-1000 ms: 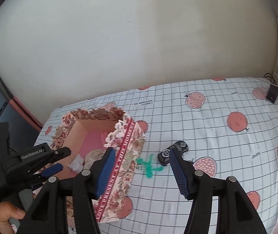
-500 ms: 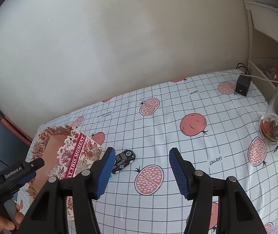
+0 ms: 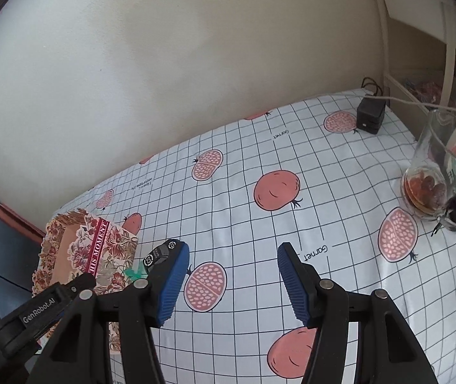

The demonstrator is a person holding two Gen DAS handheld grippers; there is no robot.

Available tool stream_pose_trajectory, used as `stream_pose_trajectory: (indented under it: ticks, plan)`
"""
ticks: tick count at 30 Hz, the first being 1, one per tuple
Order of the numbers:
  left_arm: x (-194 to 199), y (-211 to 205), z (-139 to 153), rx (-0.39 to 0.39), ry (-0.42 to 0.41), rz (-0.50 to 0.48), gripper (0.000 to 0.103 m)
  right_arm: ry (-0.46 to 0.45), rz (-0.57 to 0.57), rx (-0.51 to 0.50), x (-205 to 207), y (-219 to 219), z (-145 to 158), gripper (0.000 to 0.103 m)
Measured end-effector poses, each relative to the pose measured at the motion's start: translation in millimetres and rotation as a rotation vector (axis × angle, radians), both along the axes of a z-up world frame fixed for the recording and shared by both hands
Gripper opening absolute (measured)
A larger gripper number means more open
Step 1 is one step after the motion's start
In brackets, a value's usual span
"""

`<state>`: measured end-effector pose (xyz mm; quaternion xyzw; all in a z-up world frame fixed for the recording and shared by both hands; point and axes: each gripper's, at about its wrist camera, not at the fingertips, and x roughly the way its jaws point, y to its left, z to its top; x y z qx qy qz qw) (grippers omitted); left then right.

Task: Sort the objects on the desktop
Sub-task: 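Withdraw both tools toward the black toy car and green toy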

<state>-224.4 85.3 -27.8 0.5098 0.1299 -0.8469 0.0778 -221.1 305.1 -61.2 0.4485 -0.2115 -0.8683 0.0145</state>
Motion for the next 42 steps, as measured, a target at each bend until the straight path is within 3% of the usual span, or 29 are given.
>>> stream_pose_trajectory:
  ticks: [4, 12, 19, 28, 38, 42]
  plan:
    - [-5, 13, -14, -0.022, -0.017, -0.038, 0.057, -0.060, -0.028, -0.002, -5, -3, -13, 0.061]
    - [-15, 6, -54, -0.035, -0.048, -0.005, 0.057, -0.115, -0.063, 0.002, -11, -16, -27, 0.061]
    - [-27, 4, -74, -0.011, -0.045, -0.017, 0.056, -0.097, -0.050, -0.031, -25, -34, -36, 0.061]
    - [-33, -3, -86, 0.050, -0.063, -0.025, 0.055, -0.164, -0.014, -0.097, -40, -48, -65, 0.061]
    - [-26, -22, -95, 0.178, -0.050, 0.096, 0.055, -0.181, 0.104, -0.055, -58, -69, -67, 0.061]
    - [-21, -27, -97, 0.202, -0.031, 0.159, 0.055, -0.184, 0.178, -0.108, -69, -77, -72, 0.061]
